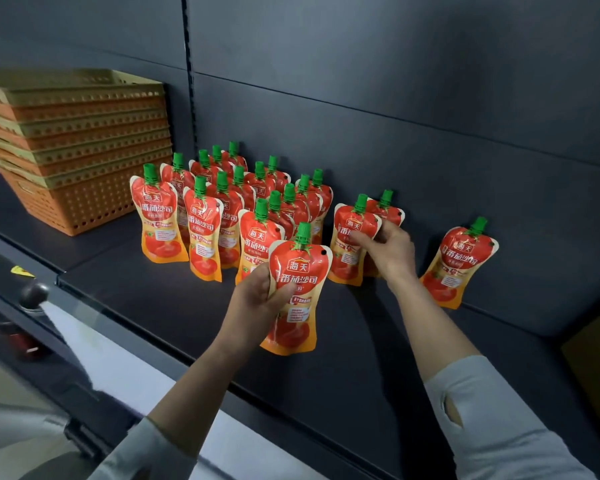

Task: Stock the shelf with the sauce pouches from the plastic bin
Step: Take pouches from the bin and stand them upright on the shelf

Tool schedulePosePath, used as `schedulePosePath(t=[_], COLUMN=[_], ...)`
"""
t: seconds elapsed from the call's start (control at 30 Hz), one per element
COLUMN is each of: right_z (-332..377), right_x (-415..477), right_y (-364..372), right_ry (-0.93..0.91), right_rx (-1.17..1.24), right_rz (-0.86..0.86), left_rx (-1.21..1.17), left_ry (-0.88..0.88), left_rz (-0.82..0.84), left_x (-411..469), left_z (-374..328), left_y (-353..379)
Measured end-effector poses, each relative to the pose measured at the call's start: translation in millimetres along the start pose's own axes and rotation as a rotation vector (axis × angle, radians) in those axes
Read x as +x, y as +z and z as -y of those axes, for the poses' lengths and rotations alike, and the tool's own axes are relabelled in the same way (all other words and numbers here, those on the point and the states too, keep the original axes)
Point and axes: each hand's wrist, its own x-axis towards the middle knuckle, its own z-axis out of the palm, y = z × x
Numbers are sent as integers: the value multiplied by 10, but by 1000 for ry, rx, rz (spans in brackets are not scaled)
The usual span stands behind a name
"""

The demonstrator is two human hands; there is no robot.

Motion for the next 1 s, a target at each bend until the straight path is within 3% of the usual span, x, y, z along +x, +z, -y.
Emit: schedulePosePath(t=[0.17,0.33,0.7,0.77,0.87,0.93,1.0], right_z=[194,288,206,236,390,521,620], right_x=[171,485,741,662,312,-15,-335], right_y=[-414,-466,-275,-367,-517,-525,-478], right_ry=[-162,-78,-61,-82,-276,-319,-247], right_rx=[-151,-485,-185,-124,-195,-151,-118], right_rz=[-261,-50,75,-14,-199,-65,205], left_rx=[3,9,24,13,5,1,4], left_ry=[18,16,34,35,26,15,9], left_rz=[46,66,65,73,92,101,94], left_x=[40,80,108,120,148,173,202], left_z=[-7,-16,61,59,50,63,83], left_y=[58,108,114,138,204,260,312])
